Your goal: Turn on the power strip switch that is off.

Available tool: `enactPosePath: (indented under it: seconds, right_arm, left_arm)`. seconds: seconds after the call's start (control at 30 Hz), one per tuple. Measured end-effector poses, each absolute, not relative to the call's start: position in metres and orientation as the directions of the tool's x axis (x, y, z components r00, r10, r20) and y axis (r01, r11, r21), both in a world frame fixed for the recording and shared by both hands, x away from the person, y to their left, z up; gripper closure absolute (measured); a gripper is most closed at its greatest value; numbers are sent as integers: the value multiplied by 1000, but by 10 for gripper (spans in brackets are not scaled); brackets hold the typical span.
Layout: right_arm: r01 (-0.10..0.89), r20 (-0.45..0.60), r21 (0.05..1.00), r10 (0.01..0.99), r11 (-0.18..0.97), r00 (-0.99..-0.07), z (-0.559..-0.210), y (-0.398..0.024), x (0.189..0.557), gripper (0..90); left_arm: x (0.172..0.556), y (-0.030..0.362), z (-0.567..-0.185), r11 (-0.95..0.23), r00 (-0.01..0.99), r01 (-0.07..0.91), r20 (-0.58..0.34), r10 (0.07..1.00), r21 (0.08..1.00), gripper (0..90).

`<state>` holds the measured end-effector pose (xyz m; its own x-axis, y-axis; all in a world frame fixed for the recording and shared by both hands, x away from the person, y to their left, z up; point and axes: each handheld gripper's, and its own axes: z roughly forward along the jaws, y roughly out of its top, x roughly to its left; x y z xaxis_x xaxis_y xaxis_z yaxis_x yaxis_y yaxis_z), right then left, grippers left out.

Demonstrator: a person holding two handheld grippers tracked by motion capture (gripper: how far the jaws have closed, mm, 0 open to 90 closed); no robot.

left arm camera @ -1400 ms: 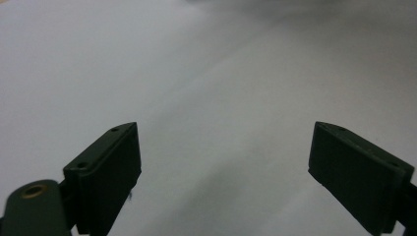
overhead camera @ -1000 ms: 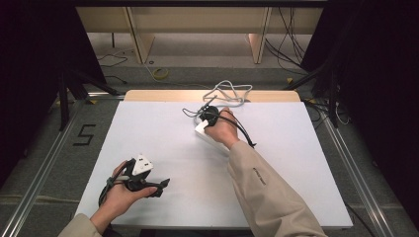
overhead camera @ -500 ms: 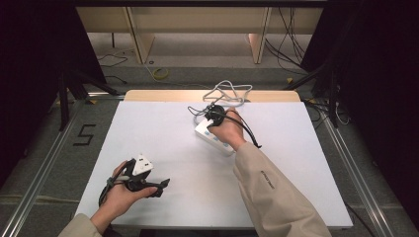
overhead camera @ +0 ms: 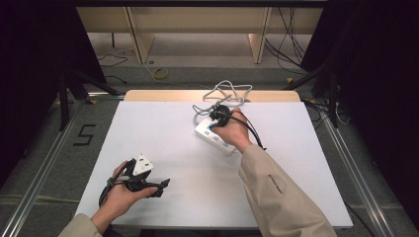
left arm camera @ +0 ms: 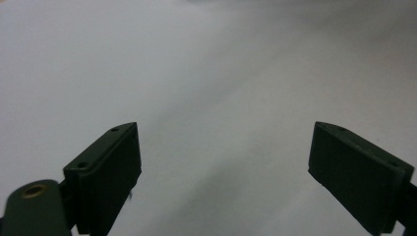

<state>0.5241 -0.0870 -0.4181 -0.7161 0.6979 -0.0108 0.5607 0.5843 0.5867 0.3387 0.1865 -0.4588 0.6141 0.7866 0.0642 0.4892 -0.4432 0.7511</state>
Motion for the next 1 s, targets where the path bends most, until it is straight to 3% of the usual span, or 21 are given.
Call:
enactPosePath:
  seconds: [0.63,1.0]
  right_arm:
    - [567,2,608,713,556,-701,-418,-117,514,892]
    - [563,-7,626,725,540,-688,-415,-132,507,836]
  left_arm:
    - [339,187,-459,-442,612,491,64,788,751,120]
    - [338,187,-459,-440,611,492,63,789,751,120]
